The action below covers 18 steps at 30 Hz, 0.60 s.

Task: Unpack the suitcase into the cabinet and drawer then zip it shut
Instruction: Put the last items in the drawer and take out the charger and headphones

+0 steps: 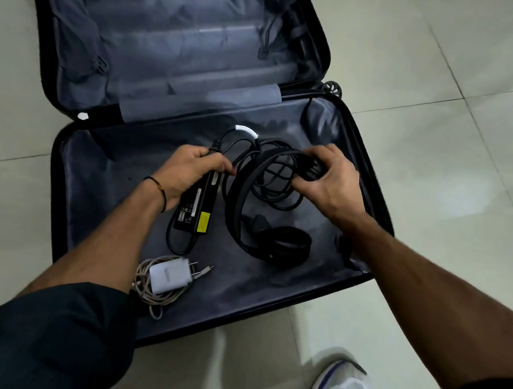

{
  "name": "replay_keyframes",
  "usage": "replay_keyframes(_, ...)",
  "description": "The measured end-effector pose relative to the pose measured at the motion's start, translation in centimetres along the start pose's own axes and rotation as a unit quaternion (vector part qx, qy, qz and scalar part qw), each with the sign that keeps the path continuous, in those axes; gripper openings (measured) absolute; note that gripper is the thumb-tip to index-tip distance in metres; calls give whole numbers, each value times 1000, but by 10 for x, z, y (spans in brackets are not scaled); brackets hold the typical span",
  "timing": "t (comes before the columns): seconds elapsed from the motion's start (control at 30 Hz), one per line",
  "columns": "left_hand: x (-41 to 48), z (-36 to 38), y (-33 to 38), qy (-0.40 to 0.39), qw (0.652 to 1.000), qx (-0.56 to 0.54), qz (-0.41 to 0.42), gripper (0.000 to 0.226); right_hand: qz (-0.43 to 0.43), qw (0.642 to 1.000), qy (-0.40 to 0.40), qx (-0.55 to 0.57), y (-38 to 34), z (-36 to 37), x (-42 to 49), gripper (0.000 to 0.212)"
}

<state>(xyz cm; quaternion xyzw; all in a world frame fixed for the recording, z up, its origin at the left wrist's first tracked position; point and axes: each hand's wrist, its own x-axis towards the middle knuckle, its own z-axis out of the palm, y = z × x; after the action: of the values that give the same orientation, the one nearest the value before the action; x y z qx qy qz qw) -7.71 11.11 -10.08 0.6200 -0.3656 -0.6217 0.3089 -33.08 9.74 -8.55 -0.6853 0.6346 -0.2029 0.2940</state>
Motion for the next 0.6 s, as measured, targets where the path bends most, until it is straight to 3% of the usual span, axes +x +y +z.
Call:
replay_keyframes(0.13,-10,-5,0,12,998,-52,-21,6,-27,999,-30,-23,-16,-13,19,43)
replay_keyframes(0.37,-4,-6,-9,107,994,-11,12,14,-15,999,-45,-3,-35,-29,48,38)
replay_keyframes(0.47,-1,-3,-18,108,994,12,21,11,-1,996,-71,-52,-38,-29,55,47)
replay_keyframes(0.6,-1,4,-27,118,992,35,33,6,24,988,-82,-127,-35,-17,55,44)
